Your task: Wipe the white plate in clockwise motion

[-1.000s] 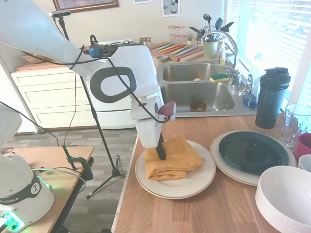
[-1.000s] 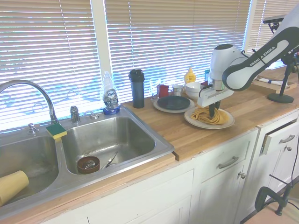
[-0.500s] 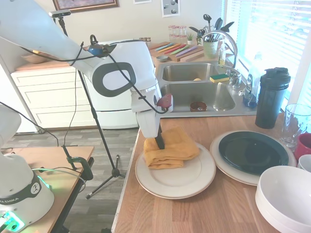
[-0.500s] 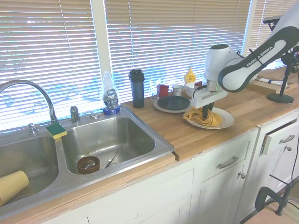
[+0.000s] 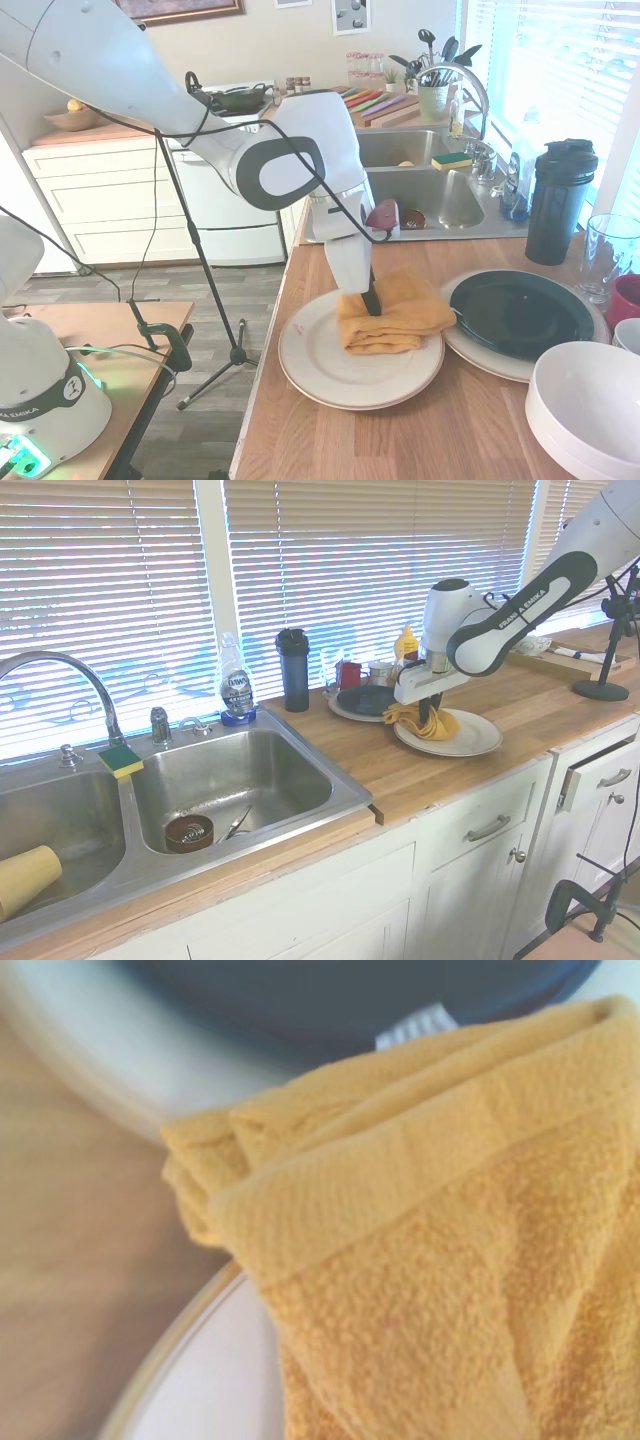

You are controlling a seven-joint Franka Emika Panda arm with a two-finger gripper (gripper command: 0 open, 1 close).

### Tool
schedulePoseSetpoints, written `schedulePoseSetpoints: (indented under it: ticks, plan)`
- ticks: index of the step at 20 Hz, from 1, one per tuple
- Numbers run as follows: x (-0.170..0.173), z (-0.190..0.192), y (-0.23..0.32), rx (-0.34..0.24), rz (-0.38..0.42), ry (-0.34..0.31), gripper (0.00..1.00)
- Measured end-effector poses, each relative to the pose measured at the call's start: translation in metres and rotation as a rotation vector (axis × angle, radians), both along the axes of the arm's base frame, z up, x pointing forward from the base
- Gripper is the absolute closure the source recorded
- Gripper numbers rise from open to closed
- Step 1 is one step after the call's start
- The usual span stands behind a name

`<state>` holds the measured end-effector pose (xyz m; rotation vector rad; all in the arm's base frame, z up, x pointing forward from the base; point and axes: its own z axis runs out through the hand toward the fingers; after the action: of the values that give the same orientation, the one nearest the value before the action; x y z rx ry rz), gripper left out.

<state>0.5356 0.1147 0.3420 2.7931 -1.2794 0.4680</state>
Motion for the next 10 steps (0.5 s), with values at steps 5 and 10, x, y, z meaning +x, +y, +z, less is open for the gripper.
schedulePoseSetpoints:
  ticks: [5, 10]
  plan:
    - [0.009, 0.0, -0.018, -0.034, -0.022, -0.017, 1.0]
    - [0.007, 0.0, -0.027, -0.06, -0.041, 0.001, 1.0]
